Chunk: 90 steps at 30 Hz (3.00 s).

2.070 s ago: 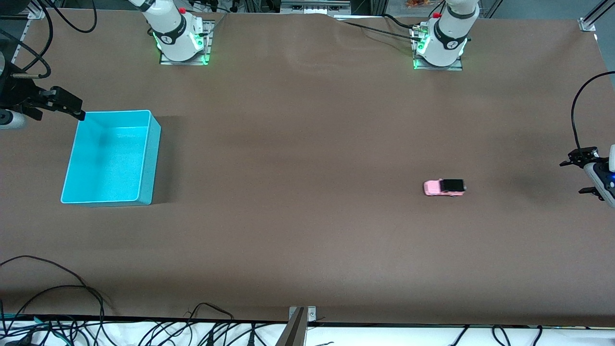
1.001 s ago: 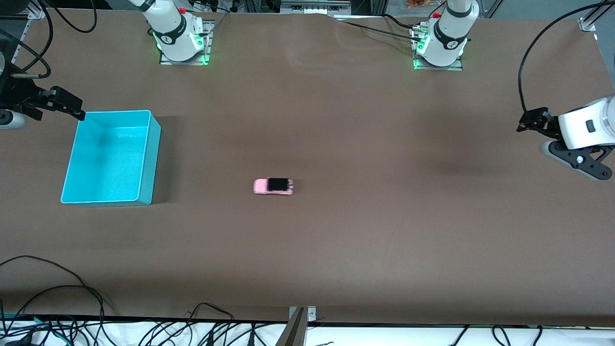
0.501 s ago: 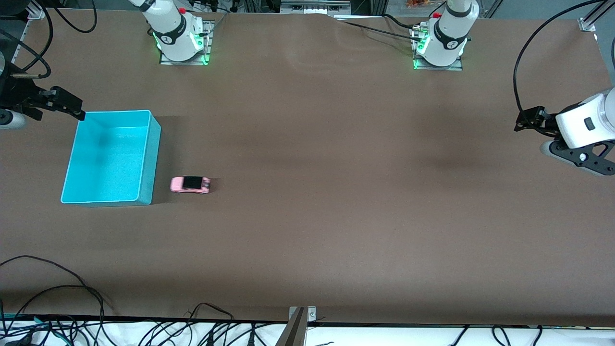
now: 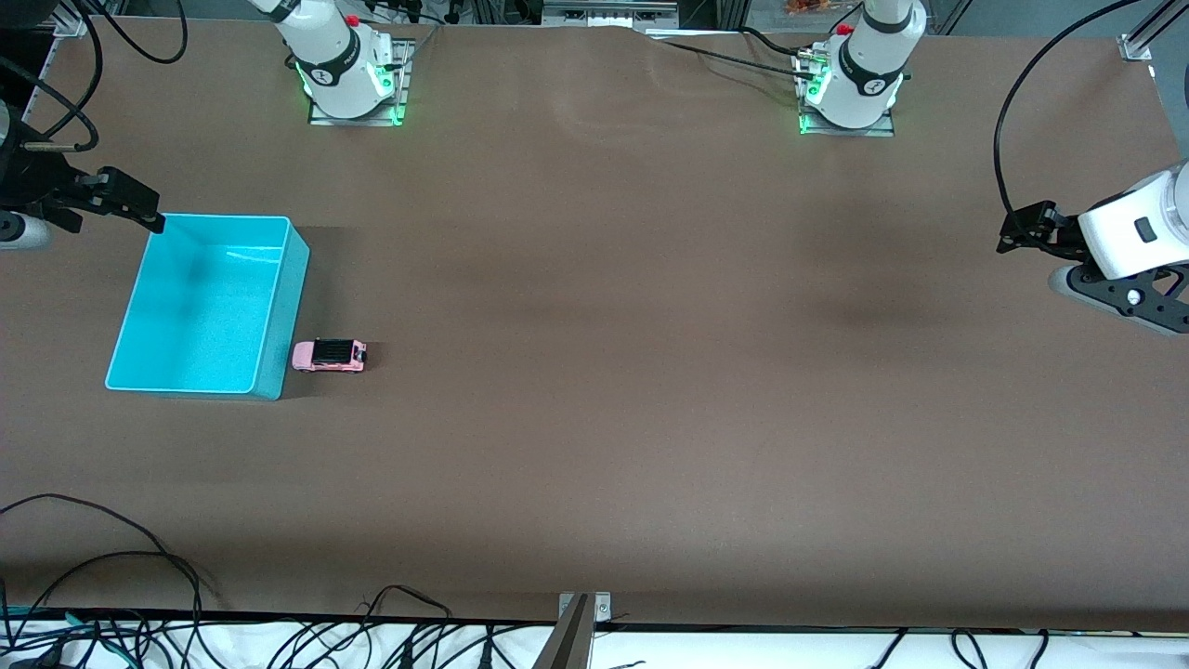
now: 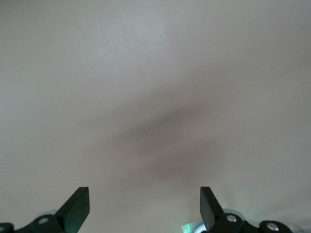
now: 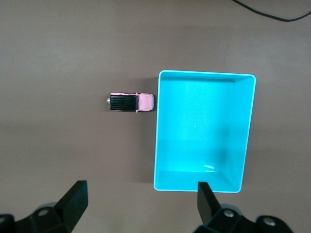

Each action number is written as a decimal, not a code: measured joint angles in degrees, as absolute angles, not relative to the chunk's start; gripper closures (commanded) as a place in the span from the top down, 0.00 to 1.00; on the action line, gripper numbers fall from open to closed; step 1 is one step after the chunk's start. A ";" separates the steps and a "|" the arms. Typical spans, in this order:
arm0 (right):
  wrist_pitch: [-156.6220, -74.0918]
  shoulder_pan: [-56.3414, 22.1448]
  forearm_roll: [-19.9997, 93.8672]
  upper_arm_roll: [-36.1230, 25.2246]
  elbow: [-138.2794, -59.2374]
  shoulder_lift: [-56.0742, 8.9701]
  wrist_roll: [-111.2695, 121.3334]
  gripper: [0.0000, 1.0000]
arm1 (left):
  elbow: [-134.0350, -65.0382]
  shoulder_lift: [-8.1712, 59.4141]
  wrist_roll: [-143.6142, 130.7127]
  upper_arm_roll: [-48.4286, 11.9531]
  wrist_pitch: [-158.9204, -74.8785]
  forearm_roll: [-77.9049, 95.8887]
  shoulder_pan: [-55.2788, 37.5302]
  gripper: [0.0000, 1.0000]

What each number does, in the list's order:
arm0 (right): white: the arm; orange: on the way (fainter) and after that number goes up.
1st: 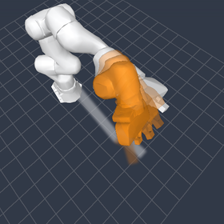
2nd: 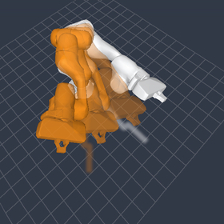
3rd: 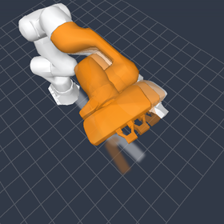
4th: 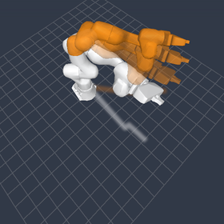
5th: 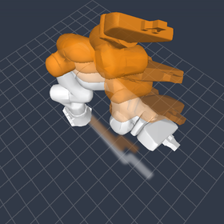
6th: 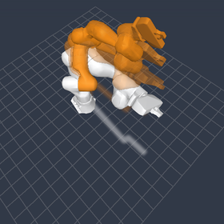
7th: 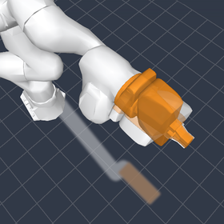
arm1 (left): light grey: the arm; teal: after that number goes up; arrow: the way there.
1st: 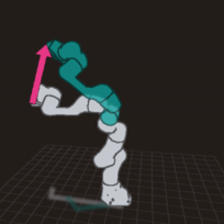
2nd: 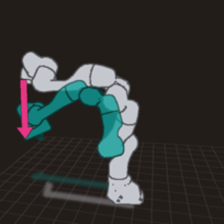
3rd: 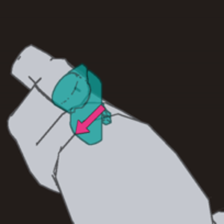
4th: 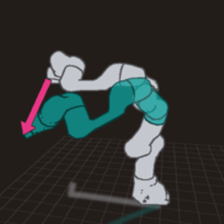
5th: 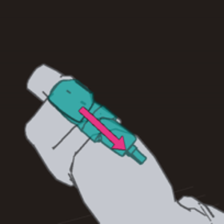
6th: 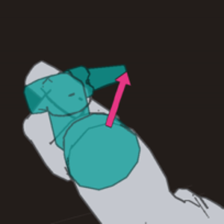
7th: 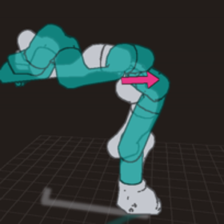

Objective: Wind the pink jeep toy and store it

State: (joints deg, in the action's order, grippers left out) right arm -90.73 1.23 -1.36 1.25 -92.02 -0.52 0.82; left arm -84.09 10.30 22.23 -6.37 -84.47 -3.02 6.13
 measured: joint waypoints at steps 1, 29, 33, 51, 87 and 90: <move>-90.71 1.23 -1.36 1.25 -92.02 -0.52 0.82 1.00 | -84.95 9.72 22.18 -5.92 -86.19 -3.02 5.80 1.00; -91.23 -1.21 -1.34 1.92 -92.04 -9.73 36.00 1.00 | -99.07 -1.24 12.65 -1.11 -96.01 -3.02 -0.27 1.00; -92.66 -1.16 -0.84 1.90 -92.09 -12.23 45.37 1.00 | -99.07 -1.23 12.54 -1.11 -95.67 -3.02 -0.38 1.00; -108.42 -0.47 3.55 1.40 -94.89 -25.71 81.86 1.00 | -96.39 -1.21 5.20 -1.93 -92.83 -0.68 -0.53 1.00; -142.99 -1.01 3.62 3.29 -117.28 -26.37 86.99 1.00 | -96.39 -1.21 0.67 -2.44 -91.89 -0.35 -0.41 1.00; -144.25 -1.25 3.62 3.48 -118.14 -26.39 87.17 1.00 | -96.39 -1.21 0.65 -2.43 -91.88 -0.35 -0.41 1.00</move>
